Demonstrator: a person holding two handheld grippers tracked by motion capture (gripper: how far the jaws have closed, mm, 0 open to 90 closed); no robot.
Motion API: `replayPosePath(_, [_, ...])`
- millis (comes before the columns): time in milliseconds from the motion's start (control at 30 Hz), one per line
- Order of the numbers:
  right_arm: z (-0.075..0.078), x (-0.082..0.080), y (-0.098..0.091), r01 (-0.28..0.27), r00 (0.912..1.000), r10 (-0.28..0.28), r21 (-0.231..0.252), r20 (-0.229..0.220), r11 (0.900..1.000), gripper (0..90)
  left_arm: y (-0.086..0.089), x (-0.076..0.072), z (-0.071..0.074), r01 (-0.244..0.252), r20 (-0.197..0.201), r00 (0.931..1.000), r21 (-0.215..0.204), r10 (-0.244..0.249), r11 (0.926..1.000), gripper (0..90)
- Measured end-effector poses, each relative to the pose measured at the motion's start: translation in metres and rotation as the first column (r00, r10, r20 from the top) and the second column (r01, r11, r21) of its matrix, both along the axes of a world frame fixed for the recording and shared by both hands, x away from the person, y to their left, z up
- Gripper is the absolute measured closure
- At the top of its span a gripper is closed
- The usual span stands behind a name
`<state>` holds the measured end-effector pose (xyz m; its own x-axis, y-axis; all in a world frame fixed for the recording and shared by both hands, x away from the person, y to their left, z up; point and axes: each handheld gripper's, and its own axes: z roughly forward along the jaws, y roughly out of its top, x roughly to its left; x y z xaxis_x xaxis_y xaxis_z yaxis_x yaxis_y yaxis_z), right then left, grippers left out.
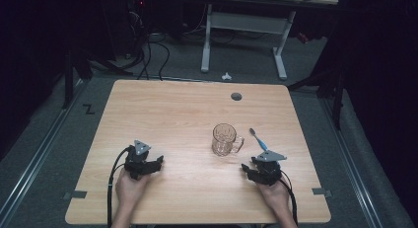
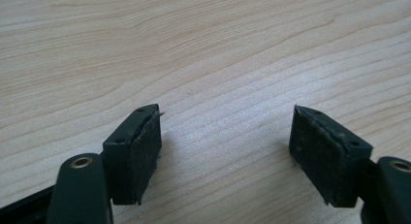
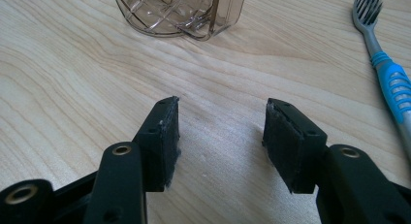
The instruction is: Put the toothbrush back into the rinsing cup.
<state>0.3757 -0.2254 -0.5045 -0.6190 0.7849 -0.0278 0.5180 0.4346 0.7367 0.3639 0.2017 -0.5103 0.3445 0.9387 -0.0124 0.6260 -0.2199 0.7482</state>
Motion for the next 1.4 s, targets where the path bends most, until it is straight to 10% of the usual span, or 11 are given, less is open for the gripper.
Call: replayPosePath(1400, [0.0011,-0.0014,-0.0007,0.014,0.9999,-0.014,-0.002,-0.007,0.9999,51.7,0.0012,-0.0002,0.0004,0.001,-0.003,1.0,-0.006,-0.001,1.0,27.9])
